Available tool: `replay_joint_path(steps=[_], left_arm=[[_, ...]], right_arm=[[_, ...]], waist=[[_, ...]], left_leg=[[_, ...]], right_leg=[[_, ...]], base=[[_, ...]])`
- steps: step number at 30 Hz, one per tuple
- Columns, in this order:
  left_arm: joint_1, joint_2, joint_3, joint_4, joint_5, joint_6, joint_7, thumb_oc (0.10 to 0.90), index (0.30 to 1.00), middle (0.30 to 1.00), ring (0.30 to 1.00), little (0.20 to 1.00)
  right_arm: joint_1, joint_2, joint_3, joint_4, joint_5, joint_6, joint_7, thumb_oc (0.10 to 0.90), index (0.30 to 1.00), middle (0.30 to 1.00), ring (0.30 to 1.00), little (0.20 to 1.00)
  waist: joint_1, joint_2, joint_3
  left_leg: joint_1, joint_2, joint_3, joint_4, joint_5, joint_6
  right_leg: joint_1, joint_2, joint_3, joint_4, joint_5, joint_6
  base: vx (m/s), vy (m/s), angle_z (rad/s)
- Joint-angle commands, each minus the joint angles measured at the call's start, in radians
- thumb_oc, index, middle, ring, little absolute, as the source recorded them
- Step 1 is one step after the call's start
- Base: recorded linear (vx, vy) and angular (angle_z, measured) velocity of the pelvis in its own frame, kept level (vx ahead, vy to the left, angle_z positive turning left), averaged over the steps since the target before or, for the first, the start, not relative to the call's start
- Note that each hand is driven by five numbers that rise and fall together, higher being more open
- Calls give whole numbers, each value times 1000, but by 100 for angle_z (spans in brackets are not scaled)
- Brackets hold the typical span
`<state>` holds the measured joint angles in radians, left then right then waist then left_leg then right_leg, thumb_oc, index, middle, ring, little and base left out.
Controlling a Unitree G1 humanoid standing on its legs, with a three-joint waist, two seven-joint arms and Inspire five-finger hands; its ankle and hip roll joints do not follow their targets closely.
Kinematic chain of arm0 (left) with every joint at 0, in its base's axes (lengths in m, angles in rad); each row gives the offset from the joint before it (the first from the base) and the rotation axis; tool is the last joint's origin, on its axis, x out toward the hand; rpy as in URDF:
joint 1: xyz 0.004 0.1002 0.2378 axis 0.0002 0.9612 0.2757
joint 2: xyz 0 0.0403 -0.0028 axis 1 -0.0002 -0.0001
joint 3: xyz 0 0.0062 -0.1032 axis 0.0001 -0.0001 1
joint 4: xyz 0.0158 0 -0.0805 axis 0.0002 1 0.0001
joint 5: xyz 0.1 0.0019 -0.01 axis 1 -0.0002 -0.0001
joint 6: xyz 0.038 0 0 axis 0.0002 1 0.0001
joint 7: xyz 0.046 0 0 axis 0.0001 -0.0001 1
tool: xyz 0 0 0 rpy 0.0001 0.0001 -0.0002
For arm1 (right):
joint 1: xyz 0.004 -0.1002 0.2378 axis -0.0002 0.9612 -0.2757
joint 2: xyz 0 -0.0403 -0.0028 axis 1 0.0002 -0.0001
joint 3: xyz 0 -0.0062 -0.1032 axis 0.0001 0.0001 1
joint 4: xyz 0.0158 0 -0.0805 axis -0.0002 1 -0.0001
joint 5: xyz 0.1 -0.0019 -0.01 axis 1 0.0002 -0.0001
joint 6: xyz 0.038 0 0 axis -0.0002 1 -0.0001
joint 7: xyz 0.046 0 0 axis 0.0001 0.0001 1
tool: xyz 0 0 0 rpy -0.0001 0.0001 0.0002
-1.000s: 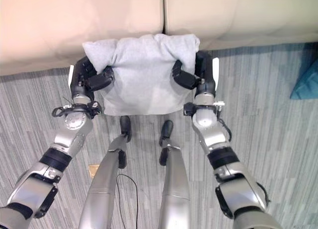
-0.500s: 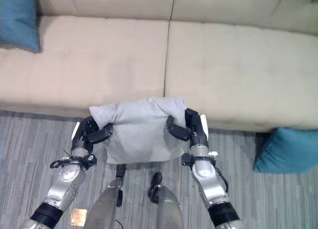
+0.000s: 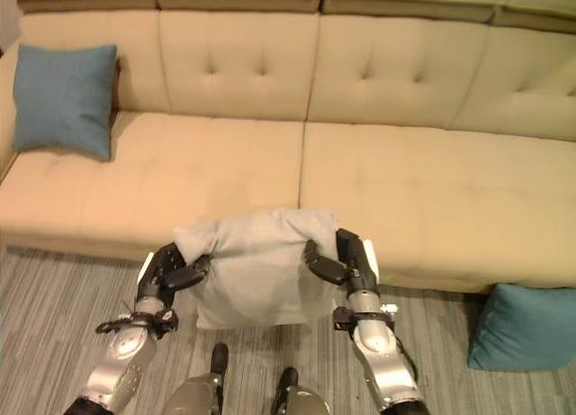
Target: Pick up all the scattered cushions and arrange them neatly on the sofa.
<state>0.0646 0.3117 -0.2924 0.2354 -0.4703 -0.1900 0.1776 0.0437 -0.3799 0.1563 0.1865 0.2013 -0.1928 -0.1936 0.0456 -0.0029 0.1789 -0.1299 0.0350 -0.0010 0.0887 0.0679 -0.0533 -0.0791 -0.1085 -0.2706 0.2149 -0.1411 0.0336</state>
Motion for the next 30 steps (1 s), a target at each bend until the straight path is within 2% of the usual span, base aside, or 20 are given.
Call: replay_joint_path(steps=[1, 2, 3, 6, 9, 11, 15, 16, 18, 20, 22, 23, 26, 28, 29, 30], left_arm=[[-75, 5, 18, -113, 10, -105, -54, 400, 300, 300, 300, 300], [-66, 14, 20, -117, 9, -102, -57, 400, 300, 300, 300, 300], [-62, 18, 22, -122, 8, -102, -57, 400, 300, 300, 300, 300], [-54, 23, 36, -118, 15, -107, -58, 400, 300, 300, 300, 300], [-44, 20, 41, -114, 18, -111, -60, 400, 300, 300, 300, 300], [-46, 10, 37, -111, 19, -105, -57, 400, 300, 300, 300, 300], [-48, 1, 36, -99, 18, -107, -64, 400, 300, 300, 300, 300], [-51, -8, 27, -91, 17, -105, -70, 400, 300, 300, 300, 300], [-49, -11, 24, -90, 13, -104, -77, 400, 300, 300, 300, 300], [-52, -17, 12, -79, 10, -99, -80, 400, 300, 300, 300, 300], [-62, -23, -5, -74, 2, -100, -84, 400, 300, 300, 300, 300], [-66, -24, -12, -73, -2, -98, -87, 400, 300, 300, 300, 300], [-64, -30, -12, -69, -8, -94, -86, 400, 300, 300, 300, 300], [-61, -31, -13, -68, -8, -90, -87, 400, 300, 300, 300, 300], [-57, -29, -13, -68, 0, -83, -87, 400, 300, 300, 300, 300], [-55, -27, -15, -68, 7, -78, -88, 400, 300, 300, 300, 300]], right_arm=[[-88, 15, -16, -139, 21, -110, 24, 400, 300, 300, 300, 300], [-96, 26, -4, -145, 11, -104, 38, 400, 300, 300, 300, 300], [-104, 30, 7, -146, 10, -101, 42, 400, 300, 300, 300, 300], [-112, 42, 21, -143, 2, -103, 54, 400, 300, 300, 300, 300], [-117, 36, 26, -140, 2, -101, 63, 400, 300, 300, 300, 300], [-113, 30, 29, -137, 5, -99, 66, 400, 300, 300, 300, 300], [-108, 24, 24, -133, 4, -99, 61, 400, 300, 300, 300, 300], [-93, 27, 12, -131, 5, -96, 62, 400, 300, 300, 300, 300], [-85, 24, 5, -131, 8, -96, 63, 400, 300, 300, 300, 300], [-54, 20, -20, -133, 14, -98, 59, 400, 300, 300, 300, 300], [-35, 13, -36, -136, 21, -104, 51, 400, 300, 300, 300, 300], [-31, 2, -43, -136, 26, -106, 47, 400, 300, 300, 300, 300], [-22, -5, -48, -141, 29, -103, 45, 400, 300, 300, 300, 300], [-19, -5, -52, -141, 27, -100, 43, 400, 300, 300, 300, 300], [-16, -3, -58, -141, 25, -98, 39, 400, 300, 300, 300, 300], [-16, -1, -59, -140, 25, -98, 36, 400, 300, 300, 300, 300]], waist=[[15, -52, -75], [26, -51, -67], [26, -45, -56], [26, -19, -43], [15, -7, -45], [-5, -15, -44], [-13, -21, -42], [-19, -31, -51], [-23, -31, -58], [-34, -35, -68], [-50, -46, -61], [-60, -52, -56], [-64, -59, -51], [-63, -62, -49], [-58, -67, -54], [-52, -66, -58]], left_leg=[[-40, -19, 5, -11, -48, 18], [-12, -37, 23, 0, -73, 50], [-2, -43, 29, 5, -81, 67], [31, -46, 33, 8, -101, 94], [79, -54, 22, -14, -116, 99], [113, -72, 2, -26, -123, 98], [129, -80, -24, -35, -123, 90], [133, -84, -40, -39, -125, 78], [135, -83, -49, -39, -126, 70], [126, -71, -54, -21, -131, 38], [73, -50, -30, 66, -116, 2], [27, -32, -11, 160, -108, -8], [-6, -15, 21, 221, -94, -9], [-28, -4, 43, 212, -93, -3], [-47, -16, 50, 159, -100, 7], [-56, -27, 44, 114, -81, 10]], right_leg=[[144, -37, 61, -140, 90, 93], [108, -68, 101, -33, 142, 114], [74, -80, 125, 42, 179, 126], [-19, -91, 155, 163, 211, 131], [-55, -63, 166, 108, 170, 113], [-74, 0, 203, 11, 152, 103], [-70, 23, 226, -21, 154, 103], [-45, 37, 244, -51, 146, 89], [-29, 38, 237, -70, 146, 84], [6, 46, 215, -104, 134, 69], [38, 37, 171, -135, 133, 54], [59, 38, 146, -157, 136, 39], [84, 39, 133, -177, 133, 28], [98, 39, 129, -189, 127, 22], [110, 44, 130, -203, 126, 25], [118, 51, 132, -212, 126, 28]], base=[[243, 418, -40], [132, 353, -55], [86, 331, -112], [76, 191, -102], [154, 56, -30], [179, -25, -9], [118, -96, 41], [169, -199, 57], [115, -139, 50], [101, -202, 50], [35, -258, 100], [8, -249, 119], [20, -112, 61], [55, -75, 9], [106, -27, 0], [140, -22, -2]])
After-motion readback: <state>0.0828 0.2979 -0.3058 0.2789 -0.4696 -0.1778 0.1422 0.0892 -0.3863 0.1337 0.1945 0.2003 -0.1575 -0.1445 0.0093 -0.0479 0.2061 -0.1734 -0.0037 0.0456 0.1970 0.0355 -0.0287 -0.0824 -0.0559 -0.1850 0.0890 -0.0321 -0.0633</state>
